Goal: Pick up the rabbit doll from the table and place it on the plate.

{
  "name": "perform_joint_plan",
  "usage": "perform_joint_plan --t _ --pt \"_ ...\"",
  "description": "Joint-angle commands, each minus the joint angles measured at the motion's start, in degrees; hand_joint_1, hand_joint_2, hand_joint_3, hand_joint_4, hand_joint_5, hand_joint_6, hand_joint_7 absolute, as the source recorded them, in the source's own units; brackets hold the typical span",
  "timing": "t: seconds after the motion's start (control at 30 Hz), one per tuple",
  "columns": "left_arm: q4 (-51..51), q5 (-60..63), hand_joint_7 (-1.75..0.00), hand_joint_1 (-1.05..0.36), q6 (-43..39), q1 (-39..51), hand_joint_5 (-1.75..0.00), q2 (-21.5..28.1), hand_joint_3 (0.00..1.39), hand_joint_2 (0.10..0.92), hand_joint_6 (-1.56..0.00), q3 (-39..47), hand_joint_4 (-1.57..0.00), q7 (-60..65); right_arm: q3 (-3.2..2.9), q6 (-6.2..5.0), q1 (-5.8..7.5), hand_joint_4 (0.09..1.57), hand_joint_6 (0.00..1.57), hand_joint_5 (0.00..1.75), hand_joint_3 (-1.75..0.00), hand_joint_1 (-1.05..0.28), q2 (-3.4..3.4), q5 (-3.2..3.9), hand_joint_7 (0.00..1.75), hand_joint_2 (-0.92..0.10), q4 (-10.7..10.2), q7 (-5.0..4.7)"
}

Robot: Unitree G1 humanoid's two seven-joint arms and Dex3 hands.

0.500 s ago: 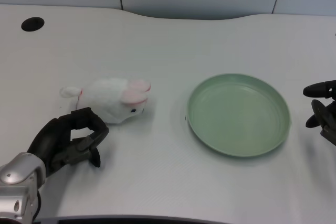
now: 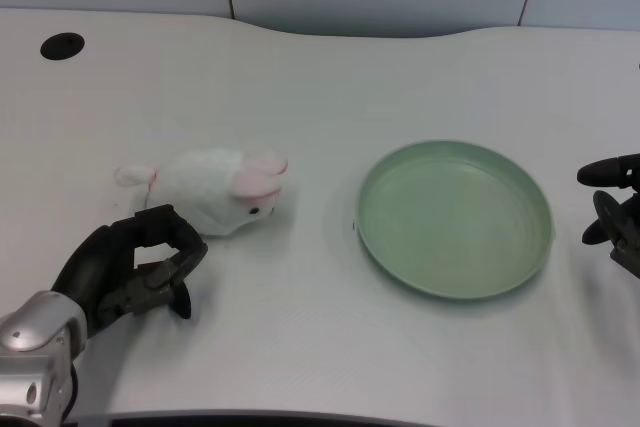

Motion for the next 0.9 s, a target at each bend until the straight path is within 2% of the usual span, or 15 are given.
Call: perform_joint_plan --t 0.03,0.17,0.23,0.33,0.4,0.47,0.5,0.53,0.63,0.73,0.8,0.83,0.87,0.9 --pt "-0.3 0.3 -1.75 -0.54 -0.7 0.8 -1.75 1.3 0.46 0.921 -0.48 0.1 -0.75 -0.2 -0.29 0.38 1.11 0.40 0.37 1.63 -0.54 -0.21 -0.35 0.49 1.23 -0.92 -0.8 -0.16" --pt "-2.2 3.3 -1.75 -0.56 -7.0 2.1 -1.75 1.0 0.46 0.921 -0.49 -1.2 -0.74 3.3 -0.01 -0.16 1.18 0.39 0.38 1.62 -0.54 -0.20 -0.28 0.07 1.22 -0.92 -0.7 -0.31" --pt "-4.2 6.9 -1.75 -0.55 -13.4 3.4 -1.75 0.7 0.47 0.921 -0.47 -2.2 -0.70 8.5 0.02 -0.74 1.07 0.39 0.38 1.62 -0.54 -0.21 -0.18 0.03 1.23 -0.92 -0.3 -0.26" --pt "-6.1 16.1 -1.75 -0.52 -23.5 4.6 -1.75 1.7 0.52 0.921 -0.42 -5.0 -0.63 19.3 -0.12 -0.97 0.89 0.40 0.38 1.65 -0.54 -0.21 0.01 0.42 1.24 -0.92 0.1 -0.05" --pt "-8.6 27.2 -1.75 -0.51 -26.1 4.3 -1.75 4.2 0.54 0.921 -0.40 -8.1 -0.64 30.0 -0.07 -2.49 0.70 0.40 0.39 1.66 -0.53 -0.20 0.04 -0.03 1.24 -0.92 1.1 -0.28" --pt "-11.2 38.0 -1.74 -0.51 -26.3 3.4 -1.75 6.7 0.53 0.921 -0.43 -11.1 -0.67 40.4 0.10 -3.35 0.63 0.40 0.38 1.65 -0.52 -0.21 -0.16 -0.53 1.25 -0.92 1.7 -0.31" --pt "-11.8 42.3 -1.73 -0.50 -26.1 2.5 -1.75 7.7 0.52 0.921 -0.44 -12.5 -0.67 44.9 0.23 -3.44 0.67 0.39 0.38 1.65 -0.52 -0.21 -0.28 -0.88 1.25 -0.92 1.7 -0.52" --pt "-11.9 44.8 -1.64 -0.48 -26.1 1.9 -1.75 8.2 0.47 0.921 -0.50 -13.4 -0.69 47.9 0.31 -3.52 0.68 0.39 0.38 1.65 -0.52 -0.21 -0.35 -1.12 1.25 -0.92 1.8 -0.70" --pt "-11.1 50.8 -1.57 -0.47 -25.3 -0.9 -1.75 10.0 0.44 0.921 -0.55 -16.3 -0.71 54.6 0.35 -3.91 0.65 0.39 0.38 1.65 -0.52 -0.22 -0.32 -1.62 1.25 -0.92 2.1 -0.98" --pt "-9.7 57.2 -1.35 -0.50 -24.0 -5.8 -1.72 13.1 0.46 0.921 -0.62 -20.1 -0.66 59.5 0.35 -3.93 0.66 0.39 0.38 1.64 -0.52 -0.21 -0.13 -1.86 1.25 -0.92 2.1 -1.09" --pt "-8.8 59.4 -1.24 -0.57 -22.6 -8.9 -1.64 15.0 0.36 0.921 -0.54 -22.1 -0.57 58.1 0.27 -3.10 0.75 0.39 0.38 1.65 -0.53 -0.21 0.15 -1.41 1.25 -0.92 1.5 -1.04" --pt "-8.6 60.4 -1.21 -0.59 -21.4 -10.3 -1.62 15.8 0.32 0.921 -0.52 -23.0 -0.55 56.7 0.23 -3.32 0.77 0.39 0.38 1.65 -0.53 -0.21 0.24 -1.20 1.25 -0.92 1.5 -0.87" --pt "-8.4 61.4 -1.00 -0.66 -20.3 -11.5 -1.46 16.5 0.25 0.921 -0.49 -24.0 -0.51 55.7 0.26 -3.89 0.77 0.40 0.38 1.66 -0.53 -0.20 0.21 -1.19 1.25 -0.92 1.8 -0.70" --pt "-8.3 61.8 -0.70 -0.72 -19.5 -12.1 -1.25 16.9 0.19 0.921 -0.51 -24.7 -0.49 55.2 0.29 -4.38 0.76 0.40 0.38 1.66 -0.53 -0.20 0.16 -1.23 1.25 -0.92 2.1 -0.58"
